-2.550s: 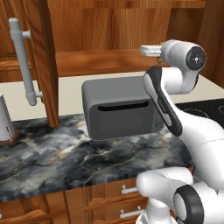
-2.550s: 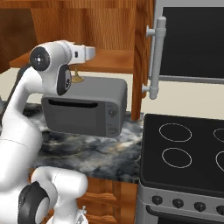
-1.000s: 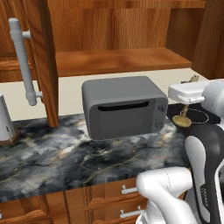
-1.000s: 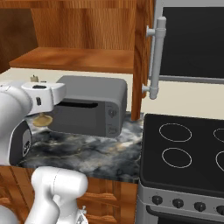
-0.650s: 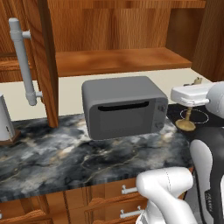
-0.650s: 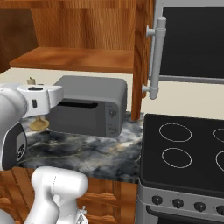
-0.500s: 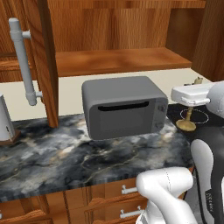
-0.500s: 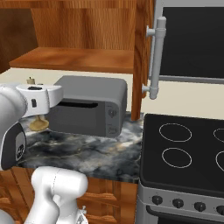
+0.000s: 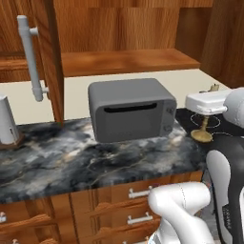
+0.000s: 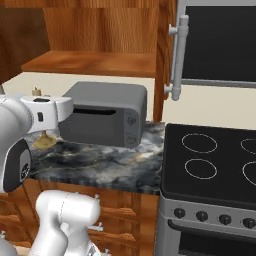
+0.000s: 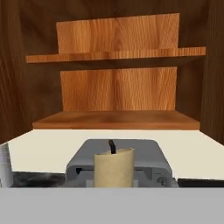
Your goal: Get the candle and the beer from the cabinet and move them to the dining counter.
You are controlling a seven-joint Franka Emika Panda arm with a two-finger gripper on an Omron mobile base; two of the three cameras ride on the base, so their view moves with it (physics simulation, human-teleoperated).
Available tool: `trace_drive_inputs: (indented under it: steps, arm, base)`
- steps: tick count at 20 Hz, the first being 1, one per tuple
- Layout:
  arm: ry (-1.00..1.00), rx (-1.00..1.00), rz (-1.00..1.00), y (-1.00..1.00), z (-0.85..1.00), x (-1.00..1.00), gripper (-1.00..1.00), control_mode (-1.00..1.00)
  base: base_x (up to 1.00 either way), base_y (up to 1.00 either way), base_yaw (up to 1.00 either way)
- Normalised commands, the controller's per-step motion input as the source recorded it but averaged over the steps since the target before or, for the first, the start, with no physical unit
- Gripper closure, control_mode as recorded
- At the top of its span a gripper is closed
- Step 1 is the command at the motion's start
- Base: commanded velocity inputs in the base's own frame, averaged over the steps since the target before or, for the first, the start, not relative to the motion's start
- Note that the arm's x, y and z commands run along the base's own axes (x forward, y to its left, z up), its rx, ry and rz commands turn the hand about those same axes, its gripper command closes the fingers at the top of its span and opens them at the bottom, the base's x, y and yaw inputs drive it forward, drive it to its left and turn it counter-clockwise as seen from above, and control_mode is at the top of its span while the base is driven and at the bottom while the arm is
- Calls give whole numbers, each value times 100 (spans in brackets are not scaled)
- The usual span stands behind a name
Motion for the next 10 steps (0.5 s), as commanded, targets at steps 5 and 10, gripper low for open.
trace_drive_inputs:
  steps: [5,10]
  arm:
    - [0,0,0,0,0,0,100,100]
    - [0,0,0,0,0,0,100,100]
  base:
    - [-97,2,12]
    - [-36,0,75]
